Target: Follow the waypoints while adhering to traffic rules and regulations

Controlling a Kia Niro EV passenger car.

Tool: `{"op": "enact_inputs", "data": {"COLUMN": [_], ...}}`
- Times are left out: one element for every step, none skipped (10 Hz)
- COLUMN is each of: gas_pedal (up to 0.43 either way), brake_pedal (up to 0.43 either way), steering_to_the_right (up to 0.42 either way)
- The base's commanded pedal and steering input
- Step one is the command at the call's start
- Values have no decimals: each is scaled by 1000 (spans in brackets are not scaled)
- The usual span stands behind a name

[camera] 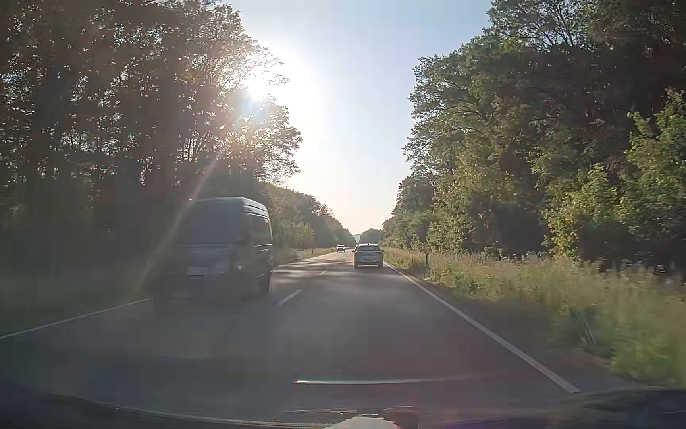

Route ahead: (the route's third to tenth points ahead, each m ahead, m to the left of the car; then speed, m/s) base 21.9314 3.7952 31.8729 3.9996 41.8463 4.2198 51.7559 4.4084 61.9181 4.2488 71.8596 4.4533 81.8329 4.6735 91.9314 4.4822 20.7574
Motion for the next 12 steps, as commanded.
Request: {"op": "enact_inputs", "data": {"gas_pedal": [169,169,169,157,138,130,130,130,118,118,118,110], "brake_pedal": [0,0,0,0,0,0,0,0,0,0,0,0], "steering_to_the_right": [1,2,3,2,3,2,2,2,2,1,1,1]}}
